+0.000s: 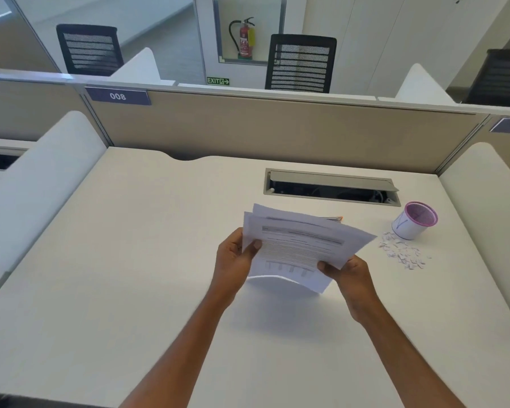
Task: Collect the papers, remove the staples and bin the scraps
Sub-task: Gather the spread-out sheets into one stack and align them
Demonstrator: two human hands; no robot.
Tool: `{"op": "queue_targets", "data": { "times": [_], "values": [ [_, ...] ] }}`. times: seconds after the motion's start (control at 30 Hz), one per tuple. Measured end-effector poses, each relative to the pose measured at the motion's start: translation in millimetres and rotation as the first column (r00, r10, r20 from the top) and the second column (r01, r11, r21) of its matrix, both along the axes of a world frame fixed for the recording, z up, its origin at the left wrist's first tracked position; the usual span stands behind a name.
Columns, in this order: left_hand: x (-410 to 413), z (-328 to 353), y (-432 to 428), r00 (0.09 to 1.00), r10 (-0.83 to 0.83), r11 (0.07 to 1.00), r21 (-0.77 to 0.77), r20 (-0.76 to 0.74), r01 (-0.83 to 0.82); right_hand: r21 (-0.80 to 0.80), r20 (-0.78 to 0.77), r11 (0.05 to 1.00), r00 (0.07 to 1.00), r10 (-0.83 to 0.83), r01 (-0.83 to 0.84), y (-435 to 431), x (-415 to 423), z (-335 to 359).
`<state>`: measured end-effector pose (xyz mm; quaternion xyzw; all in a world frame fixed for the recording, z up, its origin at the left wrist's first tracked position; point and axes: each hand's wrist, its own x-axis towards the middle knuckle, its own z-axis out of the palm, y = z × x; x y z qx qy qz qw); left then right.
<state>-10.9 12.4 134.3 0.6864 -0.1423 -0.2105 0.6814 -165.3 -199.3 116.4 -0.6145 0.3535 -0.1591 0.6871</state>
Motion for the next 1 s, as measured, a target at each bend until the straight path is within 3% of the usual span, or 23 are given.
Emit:
{"op": "queue_targets", "data": {
  "times": [0.23, 1.0],
  "values": [
    [-4, -10, -5, 0.998, -0.068, 0.992, 0.106, 0.009, 0.067, 0.023, 0.039, 1.000, 0.999, 0.009, -0.009, -2, 1, -1],
    [-12, -22, -14, 0.999, -0.015, 0.992, 0.121, -0.031, 0.019, 0.050, 0.071, 0.997, 0.996, -0.055, 0.052, 12, 7, -3]
  ]
}}
